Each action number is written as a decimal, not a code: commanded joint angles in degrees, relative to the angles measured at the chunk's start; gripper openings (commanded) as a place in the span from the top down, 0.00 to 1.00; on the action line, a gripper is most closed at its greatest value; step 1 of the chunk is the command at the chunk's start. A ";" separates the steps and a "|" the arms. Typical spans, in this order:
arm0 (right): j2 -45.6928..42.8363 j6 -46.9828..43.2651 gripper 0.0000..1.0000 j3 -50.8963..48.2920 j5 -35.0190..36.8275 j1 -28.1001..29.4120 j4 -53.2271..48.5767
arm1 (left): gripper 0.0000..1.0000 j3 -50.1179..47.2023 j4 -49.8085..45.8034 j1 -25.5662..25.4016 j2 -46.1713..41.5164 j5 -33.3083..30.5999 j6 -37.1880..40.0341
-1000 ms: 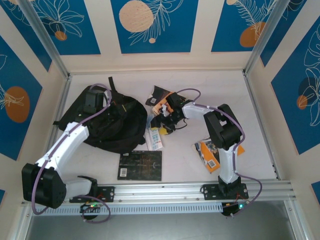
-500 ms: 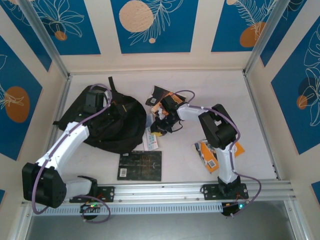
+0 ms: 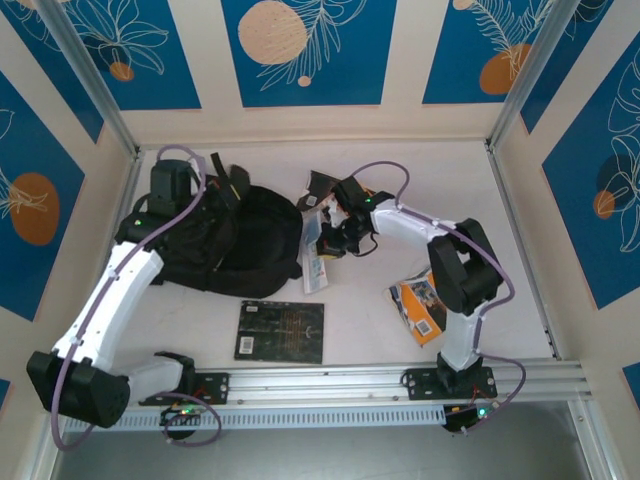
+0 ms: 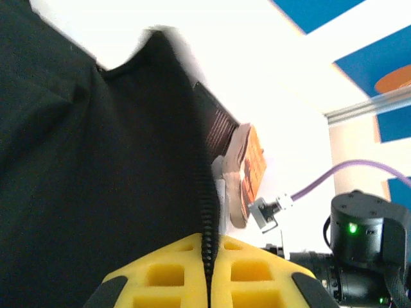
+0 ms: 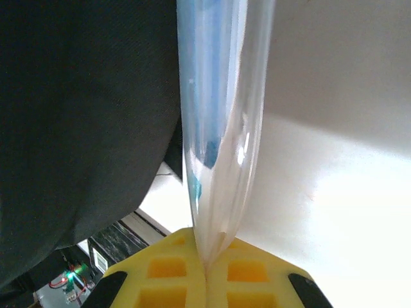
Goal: Pack books, pencil case, and school supplies into a backpack
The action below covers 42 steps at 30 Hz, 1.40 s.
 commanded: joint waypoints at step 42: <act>5.14 14.48 0.99 21.24 -13.07 8.24 -4.75 | 1.00 3.07 0.83 -0.59 -0.99 13.46 4.31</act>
